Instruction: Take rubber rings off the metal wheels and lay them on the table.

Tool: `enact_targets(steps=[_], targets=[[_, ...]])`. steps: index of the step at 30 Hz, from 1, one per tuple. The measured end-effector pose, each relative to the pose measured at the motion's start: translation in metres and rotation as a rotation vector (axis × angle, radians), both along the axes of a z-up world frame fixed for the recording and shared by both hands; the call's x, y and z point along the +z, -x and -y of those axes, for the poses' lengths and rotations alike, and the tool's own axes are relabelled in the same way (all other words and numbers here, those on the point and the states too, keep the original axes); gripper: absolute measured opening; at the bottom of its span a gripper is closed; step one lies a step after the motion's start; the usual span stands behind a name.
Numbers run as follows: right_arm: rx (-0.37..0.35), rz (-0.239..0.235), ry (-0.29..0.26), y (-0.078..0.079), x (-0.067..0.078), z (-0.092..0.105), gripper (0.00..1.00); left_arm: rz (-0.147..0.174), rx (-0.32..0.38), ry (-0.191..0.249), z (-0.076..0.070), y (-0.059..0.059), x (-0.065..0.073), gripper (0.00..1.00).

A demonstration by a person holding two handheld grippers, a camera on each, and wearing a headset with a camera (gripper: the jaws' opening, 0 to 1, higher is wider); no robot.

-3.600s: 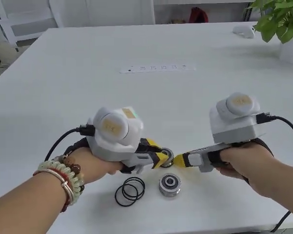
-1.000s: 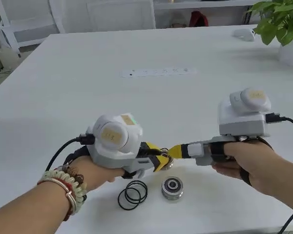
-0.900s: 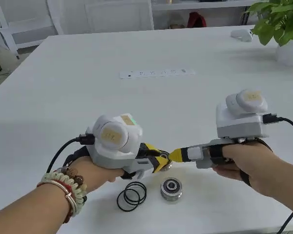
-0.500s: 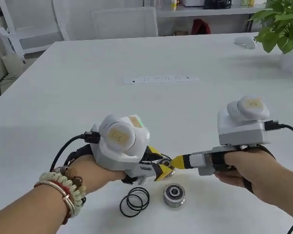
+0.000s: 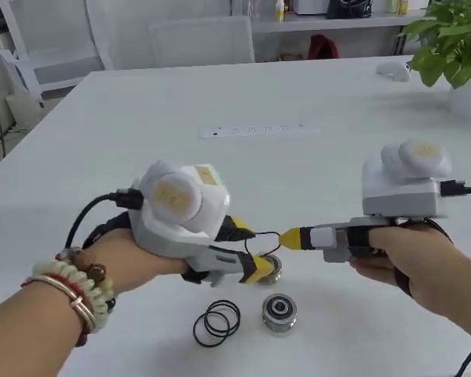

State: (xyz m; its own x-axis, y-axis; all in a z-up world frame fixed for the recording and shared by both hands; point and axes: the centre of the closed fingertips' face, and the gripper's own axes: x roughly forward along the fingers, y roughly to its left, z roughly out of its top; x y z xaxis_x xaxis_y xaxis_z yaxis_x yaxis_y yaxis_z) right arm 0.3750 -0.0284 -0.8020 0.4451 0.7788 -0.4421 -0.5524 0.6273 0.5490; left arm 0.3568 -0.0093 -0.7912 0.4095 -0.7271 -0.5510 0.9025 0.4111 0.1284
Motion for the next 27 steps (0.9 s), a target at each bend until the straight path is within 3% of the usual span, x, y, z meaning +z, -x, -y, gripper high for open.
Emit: enact_targets(steps=[6, 11, 19, 27], targets=[[0.010, 0.017, 0.011, 0.002, 0.003, -0.003, 0.00, 0.033, 0.015, 0.017, -0.013, 0.004, 0.025, 0.42], [0.010, 0.032, -0.004, 0.003, 0.011, -0.006, 0.00, 0.045, 0.025, 0.041, -0.027, 0.017, 0.042, 0.44], [0.020, 0.046, -0.031, 0.006, 0.020, -0.013, 0.00, 0.052, 0.070, 0.040, -0.056, 0.036, 0.052, 0.55], [0.056, 0.051, -0.047, 0.013, 0.025, -0.024, 0.00, 0.075, 0.134, 0.043, -0.088, 0.064, 0.060, 0.64]])
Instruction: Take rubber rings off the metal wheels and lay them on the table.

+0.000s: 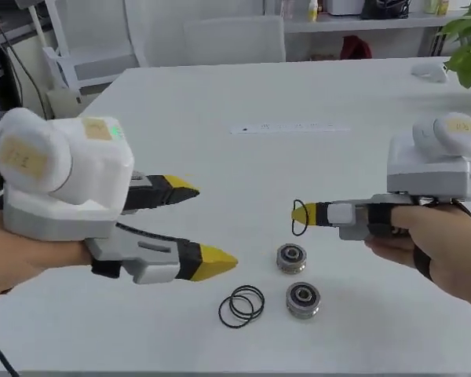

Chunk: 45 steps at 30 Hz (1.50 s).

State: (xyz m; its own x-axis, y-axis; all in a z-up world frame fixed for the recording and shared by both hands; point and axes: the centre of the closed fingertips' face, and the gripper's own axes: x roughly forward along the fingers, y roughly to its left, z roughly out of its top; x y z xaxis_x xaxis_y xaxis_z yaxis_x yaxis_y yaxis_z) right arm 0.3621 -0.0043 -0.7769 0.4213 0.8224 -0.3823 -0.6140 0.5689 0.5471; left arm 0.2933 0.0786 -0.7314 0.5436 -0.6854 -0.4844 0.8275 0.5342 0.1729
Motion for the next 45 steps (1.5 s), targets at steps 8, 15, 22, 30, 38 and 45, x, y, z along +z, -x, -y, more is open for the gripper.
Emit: enact_targets(steps=[8, 15, 22, 30, 38, 45], targets=[[0.047, 0.005, 0.006, 0.010, 0.001, -0.011, 0.00, -0.029, 0.104, -0.032, -0.036, 0.020, -0.012, 0.75], [0.088, 0.013, 0.027, 0.019, 0.000, -0.021, 0.00, -0.066, 0.167, -0.023, -0.050, 0.029, -0.025, 0.76], [0.125, 0.021, 0.050, 0.029, -0.002, -0.033, 0.00, -0.084, 0.171, -0.048, -0.049, 0.033, -0.039, 0.75], [0.149, 0.025, 0.088, 0.036, -0.010, -0.036, 0.00, -0.139, 0.204, 0.004, -0.054, 0.041, -0.055, 0.78], [0.199, -0.011, 0.150, 0.045, -0.031, -0.041, 0.00, -0.097, 0.238, -0.040, -0.065, 0.036, -0.056, 0.77], [0.250, 0.004, 0.203, 0.056, -0.039, -0.045, 0.00, -0.088, 0.226, -0.030, -0.061, 0.037, -0.053, 0.73]])
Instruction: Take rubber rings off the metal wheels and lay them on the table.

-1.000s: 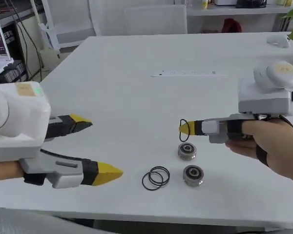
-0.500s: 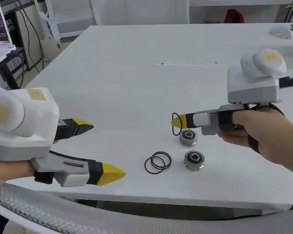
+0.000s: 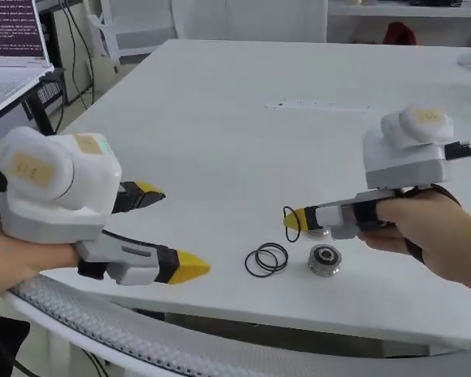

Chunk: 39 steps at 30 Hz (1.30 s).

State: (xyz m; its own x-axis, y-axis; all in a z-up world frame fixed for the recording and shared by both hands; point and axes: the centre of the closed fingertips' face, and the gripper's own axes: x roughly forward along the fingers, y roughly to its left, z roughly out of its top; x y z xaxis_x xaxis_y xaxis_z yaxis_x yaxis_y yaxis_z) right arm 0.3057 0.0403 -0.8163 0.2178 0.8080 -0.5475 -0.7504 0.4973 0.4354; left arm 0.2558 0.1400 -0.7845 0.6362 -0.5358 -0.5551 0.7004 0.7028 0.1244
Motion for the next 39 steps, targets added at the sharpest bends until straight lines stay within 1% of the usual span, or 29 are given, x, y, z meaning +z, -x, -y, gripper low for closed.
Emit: enact_targets(steps=[2, 3, 5, 7, 8, 13, 16, 17, 21, 22, 25, 28, 30, 31, 33, 36, 39], targets=[[0.001, 0.010, 0.028, 0.000, -0.006, 0.002, 0.00, 0.000, 0.008, -0.007, -0.001, 0.001, -0.001, 0.73], [0.003, 0.018, 0.053, 0.001, -0.011, 0.003, 0.00, -0.002, 0.010, -0.004, -0.001, 0.002, -0.001, 0.73], [0.016, 0.022, 0.081, 0.003, -0.017, 0.003, 0.00, -0.016, 0.017, -0.003, -0.001, 0.002, -0.002, 0.71], [0.032, 0.029, 0.101, 0.006, -0.021, 0.003, 0.00, -0.022, 0.020, -0.009, -0.002, 0.003, -0.004, 0.71], [0.043, 0.035, 0.109, 0.008, -0.023, 0.002, 0.00, -0.026, 0.021, -0.012, -0.002, 0.003, -0.005, 0.71], [0.071, 0.047, 0.111, 0.013, -0.025, -0.004, 0.00, -0.034, 0.020, -0.016, -0.003, 0.004, -0.006, 0.70], [0.084, 0.065, 0.142, 0.012, -0.030, -0.003, 0.00, -0.043, 0.032, -0.019, -0.006, 0.003, -0.008, 0.70], [0.081, 0.070, 0.143, 0.011, -0.030, -0.002, 0.00, -0.044, 0.035, -0.016, -0.006, 0.003, -0.008, 0.70], [0.065, 0.049, 0.128, 0.008, -0.030, -0.003, 0.00, -0.039, 0.036, 0.006, -0.005, 0.002, -0.005, 0.70], [0.065, 0.046, 0.129, 0.008, -0.031, -0.003, 0.00, -0.039, 0.036, 0.006, -0.005, 0.002, -0.005, 0.70], [0.066, 0.056, 0.145, 0.007, -0.033, -0.002, 0.00, -0.045, 0.039, 0.008, -0.005, 0.002, -0.006, 0.71], [0.052, 0.052, 0.140, 0.003, -0.033, -0.001, 0.00, -0.043, 0.035, 0.012, -0.005, 0.002, -0.006, 0.71], [0.041, 0.043, 0.135, 0.001, -0.033, -0.001, 0.00, -0.057, 0.039, 0.025, -0.005, 0.001, -0.007, 0.71], [0.037, 0.041, 0.132, 0.000, -0.033, -0.001, 0.00, -0.064, 0.048, 0.014, -0.007, 0.000, -0.008, 0.71], [0.034, 0.034, 0.128, 0.000, -0.033, -0.002, 0.00, -0.062, 0.041, 0.002, -0.008, 0.001, -0.009, 0.71], [0.041, 0.034, 0.133, 0.001, -0.035, -0.002, 0.00, -0.074, 0.031, 0.011, -0.005, 0.003, -0.010, 0.71], [0.056, 0.033, 0.145, 0.003, -0.037, -0.002, 0.00, -0.071, 0.030, 0.007, -0.005, 0.003, -0.010, 0.71]])
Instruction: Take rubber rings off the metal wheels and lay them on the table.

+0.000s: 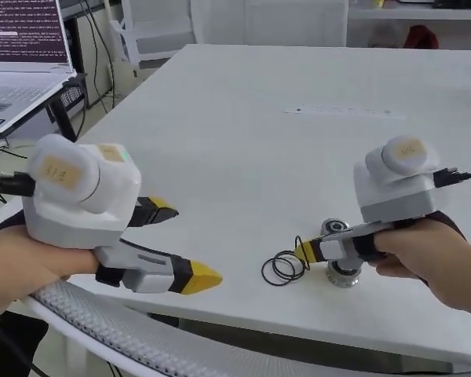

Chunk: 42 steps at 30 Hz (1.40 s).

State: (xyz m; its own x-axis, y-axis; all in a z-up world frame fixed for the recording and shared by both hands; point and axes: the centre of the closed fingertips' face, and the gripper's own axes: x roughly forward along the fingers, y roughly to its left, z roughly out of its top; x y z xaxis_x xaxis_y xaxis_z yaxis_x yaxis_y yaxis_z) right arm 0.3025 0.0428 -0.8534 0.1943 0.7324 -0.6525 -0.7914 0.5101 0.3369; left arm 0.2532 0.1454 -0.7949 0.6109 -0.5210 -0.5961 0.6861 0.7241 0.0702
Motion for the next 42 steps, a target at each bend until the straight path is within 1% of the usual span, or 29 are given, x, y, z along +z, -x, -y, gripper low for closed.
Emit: enact_targets(steps=[2, 4, 10, 24, 31, 36, 42], targets=[[0.013, 0.017, 0.014, 0.0007, -0.0007, -0.0001, 0.00, -0.002, 0.001, -0.001, 0.0000, 0.0001, -0.0003, 0.71], [0.017, 0.021, 0.014, 0.0009, -0.0004, -0.0004, 0.00, -0.002, 0.001, -0.002, -0.0002, 0.0001, -0.0004, 0.71], [0.018, 0.017, 0.013, 0.0004, -0.0013, -0.0005, 0.00, 0.001, 0.010, 0.001, -0.0012, -0.0006, 0.0003, 0.70], [0.038, 0.012, 0.013, 0.0035, -0.0021, -0.0030, 0.00, -0.002, 0.012, -0.003, -0.0017, -0.0004, -0.0003, 0.70], [0.045, 0.006, -0.001, 0.0055, -0.0002, -0.0057, 0.00, -0.003, 0.012, -0.005, -0.0024, -0.0002, -0.0008, 0.70], [0.060, 0.011, 0.009, 0.0079, -0.0018, -0.0066, 0.00, -0.004, 0.012, -0.009, -0.0029, 0.0002, -0.0016, 0.70], [0.063, 0.007, 0.009, 0.0086, -0.0023, -0.0067, 0.00, -0.004, 0.013, -0.011, -0.0029, 0.0004, -0.0016, 0.70]])
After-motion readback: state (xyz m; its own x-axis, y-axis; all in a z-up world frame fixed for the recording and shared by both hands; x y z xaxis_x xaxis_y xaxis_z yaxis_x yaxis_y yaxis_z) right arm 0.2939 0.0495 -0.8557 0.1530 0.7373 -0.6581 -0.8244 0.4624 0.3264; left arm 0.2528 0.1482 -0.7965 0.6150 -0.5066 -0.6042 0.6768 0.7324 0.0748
